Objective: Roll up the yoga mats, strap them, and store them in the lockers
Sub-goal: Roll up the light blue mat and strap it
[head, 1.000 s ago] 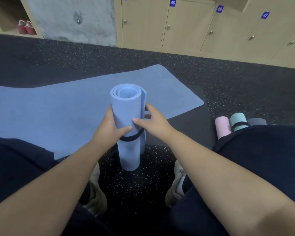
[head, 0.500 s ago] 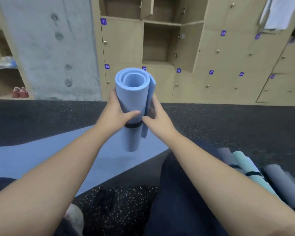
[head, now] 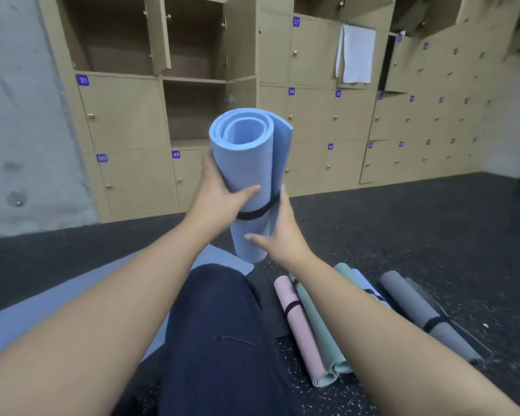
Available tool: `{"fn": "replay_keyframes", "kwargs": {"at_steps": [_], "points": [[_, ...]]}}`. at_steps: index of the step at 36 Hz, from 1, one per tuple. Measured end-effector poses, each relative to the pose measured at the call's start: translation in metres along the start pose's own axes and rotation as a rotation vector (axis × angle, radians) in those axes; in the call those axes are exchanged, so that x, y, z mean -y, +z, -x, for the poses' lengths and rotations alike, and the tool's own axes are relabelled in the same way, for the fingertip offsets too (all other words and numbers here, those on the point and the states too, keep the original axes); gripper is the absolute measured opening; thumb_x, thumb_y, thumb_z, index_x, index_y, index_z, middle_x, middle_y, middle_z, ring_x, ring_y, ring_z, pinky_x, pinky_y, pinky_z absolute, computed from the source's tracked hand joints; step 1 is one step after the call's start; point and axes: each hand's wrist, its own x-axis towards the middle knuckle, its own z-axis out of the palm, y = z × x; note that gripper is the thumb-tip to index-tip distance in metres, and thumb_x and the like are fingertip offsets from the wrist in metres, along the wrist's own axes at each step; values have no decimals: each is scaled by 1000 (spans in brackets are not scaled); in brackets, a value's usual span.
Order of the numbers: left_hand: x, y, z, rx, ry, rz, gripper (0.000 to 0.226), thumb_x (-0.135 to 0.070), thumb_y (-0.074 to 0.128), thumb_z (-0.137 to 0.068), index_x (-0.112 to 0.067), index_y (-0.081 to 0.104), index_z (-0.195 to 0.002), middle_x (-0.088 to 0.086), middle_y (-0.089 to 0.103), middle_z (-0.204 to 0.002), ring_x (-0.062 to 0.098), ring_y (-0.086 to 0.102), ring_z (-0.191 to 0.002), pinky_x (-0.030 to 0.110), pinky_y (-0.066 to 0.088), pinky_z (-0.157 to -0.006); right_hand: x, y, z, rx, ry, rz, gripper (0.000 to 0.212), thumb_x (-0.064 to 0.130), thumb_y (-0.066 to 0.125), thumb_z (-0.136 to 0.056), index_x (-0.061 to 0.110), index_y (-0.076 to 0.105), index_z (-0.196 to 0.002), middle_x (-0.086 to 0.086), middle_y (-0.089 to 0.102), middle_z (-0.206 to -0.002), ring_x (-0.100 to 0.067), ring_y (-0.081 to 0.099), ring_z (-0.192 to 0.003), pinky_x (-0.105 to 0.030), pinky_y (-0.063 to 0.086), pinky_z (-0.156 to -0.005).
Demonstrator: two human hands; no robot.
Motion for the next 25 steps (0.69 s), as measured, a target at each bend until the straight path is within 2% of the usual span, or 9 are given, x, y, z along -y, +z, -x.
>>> {"fn": "replay_keyframes", "kwargs": {"at_steps": [3,6,8,15,18,20,22,25], "points": [[9,32,5,55,-41,6,78,-28,73,-83,-21,20,-139,-15,46,-123,7,51,-112,21,43,-83,-35,-20,22,-40,91,77,127,62,79,-56,30,4,-154,7,26,-157,-17,30,-144,-51,39,-108],[21,67,13,83,-106,30,77,-30,68,-87,-18,16,-142,-13,42,-123,8,48,-108,18,39,-76,-56,-41,49,-45,172,248,126,48,85,-65,23,0,-156,3,13,-161,-18,19,-148,-49,32,-114],[29,90,18,86,-164,59,76,-29,66,-89,-14,14,-143,-11,40,-124,8,45,-107,24,39,-81,-79,-53,65,-46,206,372,126,39,85,-71,21,-7,-155,1,4,-163,-18,8,-149,-47,25,-117],[67,164,42,104,-368,146,71,-29,62,-92,-7,16,-143,-7,38,-122,10,42,-107,27,37,-89,-148,-81,111,-49,353,633,133,49,83,-68,23,-16,-153,-3,-1,-162,-20,2,-149,-54,19,-116],[86,185,51,130,-449,175,74,-30,64,-91,-10,16,-143,-6,41,-126,11,45,-110,29,39,-93,-166,-89,125,-30,404,699,130,51,80,-70,26,-19,-152,-5,0,-158,-24,6,-147,-56,15,-116],[100,195,54,160,-496,213,82,-37,69,-85,-15,15,-143,-6,44,-129,14,49,-115,39,45,-99,-180,-90,130,-33,411,728,124,50,76,-73,27,-16,-153,-8,11,-153,-27,17,-142,-57,16,-115],[110,200,55,206,-515,253,85,-40,71,-82,-22,16,-144,-7,44,-128,18,51,-119,48,48,-98,-194,-91,131,-52,383,765,118,47,73,-75,27,-12,-154,-9,25,-145,-30,30,-132,-56,23,-111],[121,211,50,293,-493,215,80,-35,69,-86,-22,17,-146,-9,44,-133,16,50,-120,45,48,-98,-212,-92,131,-100,364,749,115,41,75,-69,29,-5,-151,-15,39,-132,-34,43,-117,-51,37,-100]]}}
